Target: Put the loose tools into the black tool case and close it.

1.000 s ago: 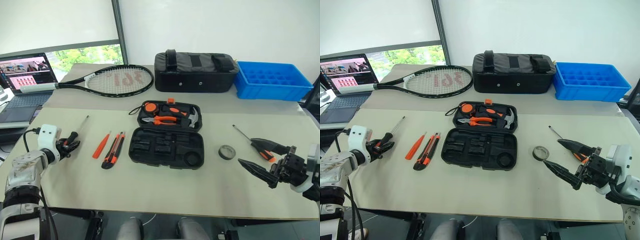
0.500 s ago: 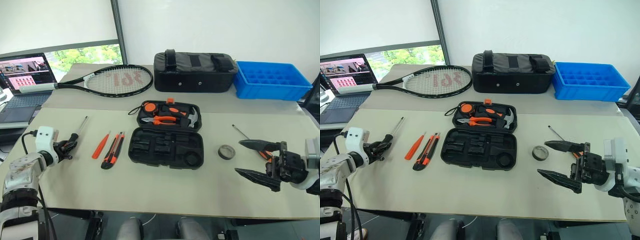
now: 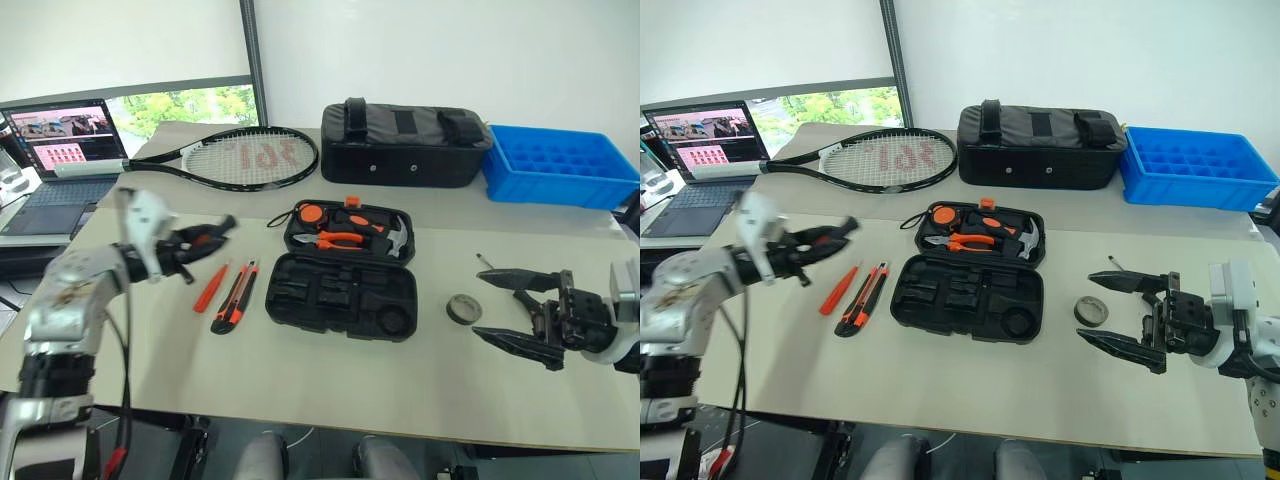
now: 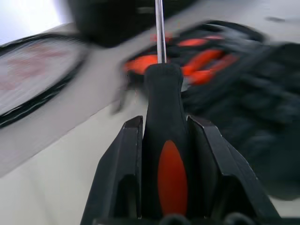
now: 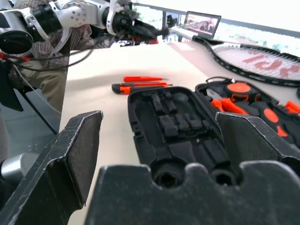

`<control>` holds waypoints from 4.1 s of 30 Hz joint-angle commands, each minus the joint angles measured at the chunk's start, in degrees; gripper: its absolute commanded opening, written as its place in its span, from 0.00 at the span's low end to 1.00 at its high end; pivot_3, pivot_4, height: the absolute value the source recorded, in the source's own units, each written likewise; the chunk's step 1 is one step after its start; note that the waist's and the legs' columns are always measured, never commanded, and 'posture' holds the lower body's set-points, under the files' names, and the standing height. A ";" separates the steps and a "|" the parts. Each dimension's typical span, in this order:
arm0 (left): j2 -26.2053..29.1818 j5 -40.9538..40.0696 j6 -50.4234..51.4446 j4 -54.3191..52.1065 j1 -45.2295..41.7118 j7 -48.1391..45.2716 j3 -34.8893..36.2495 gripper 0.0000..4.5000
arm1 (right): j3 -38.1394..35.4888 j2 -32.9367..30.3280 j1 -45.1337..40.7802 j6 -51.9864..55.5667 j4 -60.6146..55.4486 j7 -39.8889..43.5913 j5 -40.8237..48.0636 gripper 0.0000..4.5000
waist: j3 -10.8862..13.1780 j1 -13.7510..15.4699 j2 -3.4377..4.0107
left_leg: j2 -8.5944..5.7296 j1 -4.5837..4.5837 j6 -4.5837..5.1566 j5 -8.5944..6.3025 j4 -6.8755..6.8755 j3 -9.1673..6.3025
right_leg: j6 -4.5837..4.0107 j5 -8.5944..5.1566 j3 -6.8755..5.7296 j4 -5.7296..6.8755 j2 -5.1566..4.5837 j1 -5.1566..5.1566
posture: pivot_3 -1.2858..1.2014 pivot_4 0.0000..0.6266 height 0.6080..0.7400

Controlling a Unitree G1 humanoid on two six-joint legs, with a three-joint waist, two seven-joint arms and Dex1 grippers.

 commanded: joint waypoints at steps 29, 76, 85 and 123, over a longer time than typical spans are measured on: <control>-24.59 30.22 -44.40 67.11 -40.80 -10.07 -19.25 0.22 | -14.08 6.58 18.56 -5.55 -8.80 -12.68 -6.10 1.00 | 0.20 -0.97 -0.14 | -0.29 -0.53 0.04 0.00 0.23 -0.64 | 0.41 -0.21 0.12 -0.01 0.13 -0.03 | 0.52 0.24 0.76; -32.40 32.36 -40.37 64.70 -30.23 4.88 -15.58 0.00 | -11.04 7.20 18.63 -2.92 -13.78 -16.73 -5.11 1.00 | -0.06 -0.96 0.39 | -0.73 -0.58 0.03 0.05 0.73 -1.29 | 0.46 -0.23 0.14 0.28 0.07 0.24 | 0.52 0.24 0.76; -32.97 32.47 -39.33 65.31 -30.40 6.97 -15.53 0.00 | -11.12 6.35 18.78 -3.04 -10.82 -21.04 -11.04 1.00 | -0.18 -1.19 0.37 | -0.88 -0.35 0.03 0.04 0.78 -1.56 | 0.72 -0.35 0.14 0.28 0.07 0.82 | 0.52 0.24 0.76; 4.64 -14.07 17.25 -18.54 -5.88 -19.18 2.28 1.00 | 15.28 -9.44 -28.10 -6.63 53.83 -11.67 -35.59 0.21 | 0.01 -2.21 0.89 | -0.90 -0.60 0.16 0.12 0.83 -1.54 | 0.40 -0.12 0.47 0.26 0.11 0.26 | 0.52 0.24 0.76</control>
